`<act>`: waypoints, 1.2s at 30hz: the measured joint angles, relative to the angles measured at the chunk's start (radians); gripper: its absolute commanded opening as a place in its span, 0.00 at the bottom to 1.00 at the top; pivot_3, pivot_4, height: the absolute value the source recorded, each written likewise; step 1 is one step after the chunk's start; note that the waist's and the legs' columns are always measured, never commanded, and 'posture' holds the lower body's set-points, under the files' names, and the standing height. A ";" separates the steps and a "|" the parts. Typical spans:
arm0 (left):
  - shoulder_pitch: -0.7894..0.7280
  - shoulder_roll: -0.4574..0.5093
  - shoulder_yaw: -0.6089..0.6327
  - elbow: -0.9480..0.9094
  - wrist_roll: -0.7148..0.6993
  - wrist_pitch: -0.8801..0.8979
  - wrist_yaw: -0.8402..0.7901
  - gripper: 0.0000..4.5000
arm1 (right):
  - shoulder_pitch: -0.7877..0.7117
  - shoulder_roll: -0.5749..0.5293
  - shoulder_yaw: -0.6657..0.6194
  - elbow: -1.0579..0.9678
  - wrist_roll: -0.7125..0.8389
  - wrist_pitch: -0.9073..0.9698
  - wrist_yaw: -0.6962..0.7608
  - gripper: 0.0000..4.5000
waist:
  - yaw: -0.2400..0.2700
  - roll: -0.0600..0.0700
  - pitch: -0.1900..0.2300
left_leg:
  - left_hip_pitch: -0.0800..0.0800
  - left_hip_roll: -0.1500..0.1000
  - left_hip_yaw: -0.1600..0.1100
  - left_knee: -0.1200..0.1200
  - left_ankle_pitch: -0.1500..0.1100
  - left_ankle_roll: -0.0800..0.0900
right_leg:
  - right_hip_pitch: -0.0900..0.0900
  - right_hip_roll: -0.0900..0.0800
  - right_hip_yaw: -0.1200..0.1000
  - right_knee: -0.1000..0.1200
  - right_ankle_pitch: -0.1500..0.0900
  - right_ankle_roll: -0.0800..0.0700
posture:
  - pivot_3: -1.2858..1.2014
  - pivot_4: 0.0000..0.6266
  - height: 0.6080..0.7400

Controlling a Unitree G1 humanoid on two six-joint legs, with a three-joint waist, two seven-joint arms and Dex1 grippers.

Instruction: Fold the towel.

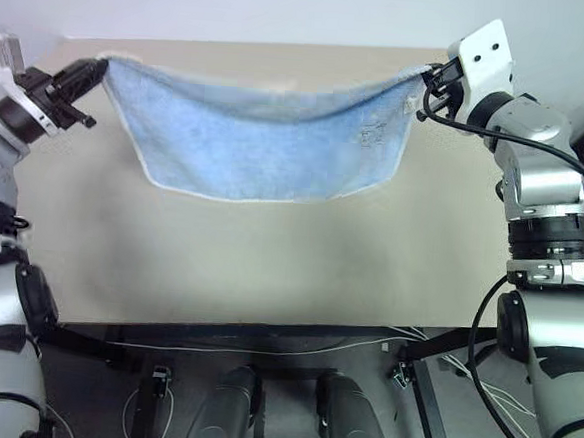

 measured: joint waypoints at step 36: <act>0.395 0.162 -0.097 -0.012 0.179 0.055 -0.633 0.01 | 1.067 -0.512 -0.337 -1.046 0.283 0.322 0.543 0.00 | 0.011 -0.003 0.001 | 0.001 0.002 -0.001 0.005 -0.001 0.000 | 0.002 -0.009 0.000 0.007 -0.005 0.000 | 0.52 0.24 1.00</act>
